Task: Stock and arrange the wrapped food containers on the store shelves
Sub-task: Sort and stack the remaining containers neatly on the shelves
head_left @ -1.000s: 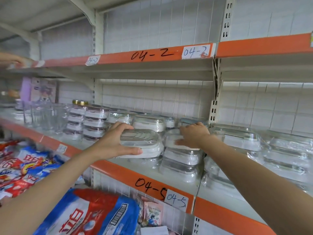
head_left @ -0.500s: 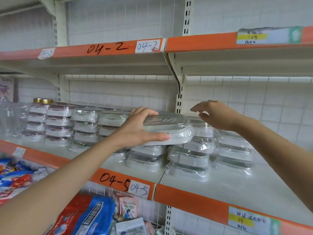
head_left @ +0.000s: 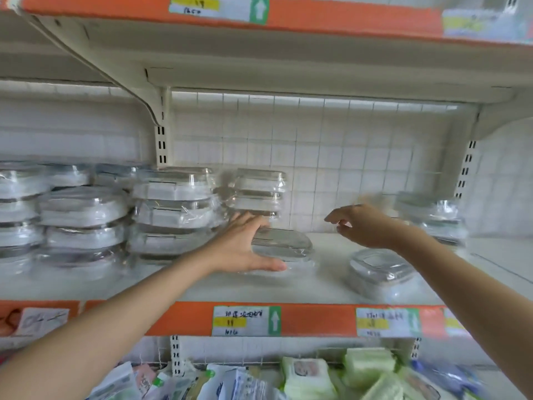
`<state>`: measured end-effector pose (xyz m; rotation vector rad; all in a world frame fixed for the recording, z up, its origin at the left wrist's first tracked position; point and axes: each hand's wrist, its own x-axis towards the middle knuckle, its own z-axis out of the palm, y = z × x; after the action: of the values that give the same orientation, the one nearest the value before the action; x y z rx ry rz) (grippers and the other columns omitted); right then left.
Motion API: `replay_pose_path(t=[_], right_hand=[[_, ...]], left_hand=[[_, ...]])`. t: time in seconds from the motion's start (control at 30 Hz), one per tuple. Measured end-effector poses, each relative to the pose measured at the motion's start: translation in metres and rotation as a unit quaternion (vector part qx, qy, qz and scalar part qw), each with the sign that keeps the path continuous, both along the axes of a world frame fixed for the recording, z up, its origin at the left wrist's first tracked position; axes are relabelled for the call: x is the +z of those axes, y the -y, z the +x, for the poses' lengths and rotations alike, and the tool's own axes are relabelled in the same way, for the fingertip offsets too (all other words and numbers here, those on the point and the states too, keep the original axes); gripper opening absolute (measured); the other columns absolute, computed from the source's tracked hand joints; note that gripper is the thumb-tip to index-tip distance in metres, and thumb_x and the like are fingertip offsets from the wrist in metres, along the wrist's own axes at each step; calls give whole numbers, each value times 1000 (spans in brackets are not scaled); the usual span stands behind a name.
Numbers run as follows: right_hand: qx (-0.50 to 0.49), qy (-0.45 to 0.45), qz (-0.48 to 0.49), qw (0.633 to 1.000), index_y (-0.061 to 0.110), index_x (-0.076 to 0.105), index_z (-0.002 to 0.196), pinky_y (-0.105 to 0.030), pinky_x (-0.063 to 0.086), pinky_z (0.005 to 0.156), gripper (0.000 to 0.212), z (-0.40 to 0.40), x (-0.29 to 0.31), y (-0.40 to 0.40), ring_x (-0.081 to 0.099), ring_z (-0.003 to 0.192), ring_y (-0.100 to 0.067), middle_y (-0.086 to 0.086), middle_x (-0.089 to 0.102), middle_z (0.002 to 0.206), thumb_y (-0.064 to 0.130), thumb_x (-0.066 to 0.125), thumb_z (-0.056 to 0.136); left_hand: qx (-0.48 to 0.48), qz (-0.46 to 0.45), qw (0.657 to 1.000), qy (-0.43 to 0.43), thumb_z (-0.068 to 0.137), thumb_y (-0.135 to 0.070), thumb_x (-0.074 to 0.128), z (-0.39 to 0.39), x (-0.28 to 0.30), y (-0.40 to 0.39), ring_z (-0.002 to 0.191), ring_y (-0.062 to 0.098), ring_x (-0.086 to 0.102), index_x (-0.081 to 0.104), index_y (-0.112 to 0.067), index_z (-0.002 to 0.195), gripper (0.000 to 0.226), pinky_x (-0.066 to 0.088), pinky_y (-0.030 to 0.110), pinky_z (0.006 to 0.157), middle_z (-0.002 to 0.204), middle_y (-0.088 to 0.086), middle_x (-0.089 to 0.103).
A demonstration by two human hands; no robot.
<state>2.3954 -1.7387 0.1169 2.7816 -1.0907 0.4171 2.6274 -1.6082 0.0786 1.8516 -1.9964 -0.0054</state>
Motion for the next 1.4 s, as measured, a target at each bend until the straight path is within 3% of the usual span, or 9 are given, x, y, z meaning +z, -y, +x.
replay_pose_path(t=[0.17, 0.27, 0.4, 0.53, 0.67, 0.8, 0.97, 1.2, 1.4], right_hand=[[-49, -14, 59, 997, 22, 56, 128, -23, 31, 97, 41, -48, -20, 21, 47, 123, -20, -1, 54, 133, 5, 42, 93], [-71, 0, 97, 993, 23, 57, 126, -24, 31, 100, 47, -65, -23, 27, 44, 127, -20, -2, 50, 138, 0, 37, 91], [-72, -7, 128, 989, 20, 59, 125, -14, 31, 87, 53, -77, -31, 29, 49, 121, -15, 1, 55, 134, -6, 34, 87], [-96, 41, 107, 989, 17, 56, 128, -23, 32, 99, 47, -98, -30, 38, 47, 124, -18, -2, 54, 135, -3, 36, 90], [-150, 93, 41, 983, 15, 50, 133, -33, 32, 107, 42, -120, -27, 54, 36, 132, -23, -5, 46, 141, 8, 45, 92], [-206, 120, -60, 969, 13, 41, 139, -39, 31, 104, 47, -135, -25, 77, 25, 135, -22, -3, 36, 145, 20, 49, 93], [-246, 99, -64, 962, 16, 23, 146, -45, 16, 114, 66, -139, -19, 111, 9, 143, -22, -2, 15, 155, 37, 54, 91], [-326, 74, -173, 926, 14, 42, 127, -44, 27, 105, 76, -137, -18, 134, 34, 119, -33, -16, 35, 128, 64, 63, 74], [-350, 84, -130, 924, 13, 28, 133, -41, 32, 100, 79, -137, -23, 133, 41, 116, -34, -20, 37, 128, 45, 71, 75]], left_hand=[[59, 136, 987, 54, 80, -48, 67, 0, -7, 30, 134, 21, 27, 33, -26, 142, 74, 26, 36, 111, 143, 3, 33], [30, 95, 993, 64, 82, -24, 60, -28, -1, 43, 140, 20, 16, 32, -27, 143, 67, 20, 36, 113, 146, 2, 24], [-67, 48, 996, -18, 84, -50, 60, -101, -2, 61, 139, 16, 20, 32, -20, 143, 72, 24, 25, 103, 146, -1, 28], [-81, 99, 991, 35, 70, -79, 54, -165, -4, 89, 134, 21, 28, 34, -13, 141, 99, 30, 33, 105, 144, 5, 34], [-77, 127, 981, 126, 67, -71, 66, -189, -4, 116, 126, 27, 35, 41, -9, 132, 93, 37, 35, 101, 133, 11, 40], [-71, 129, 983, 111, 69, -53, 73, -176, -5, 144, 124, 25, 35, 39, -11, 135, 85, 38, 30, 98, 134, 5, 39], [-65, 121, 989, 58, 60, -74, 68, -171, -17, 166, 131, 22, 30, 30, -22, 140, 103, 33, 39, 108, 138, 1, 34], [-50, 146, 988, 7, 58, -71, 72, -169, -23, 182, 126, 29, 31, 29, -34, 133, 94, 33, 35, 97, 117, 3, 30], [-47, 127, 990, 48, 55, -69, 76, -172, -23, 177, 129, 22, 30, 27, -19, 140, 110, 34, 35, 106, 133, 2, 32]])
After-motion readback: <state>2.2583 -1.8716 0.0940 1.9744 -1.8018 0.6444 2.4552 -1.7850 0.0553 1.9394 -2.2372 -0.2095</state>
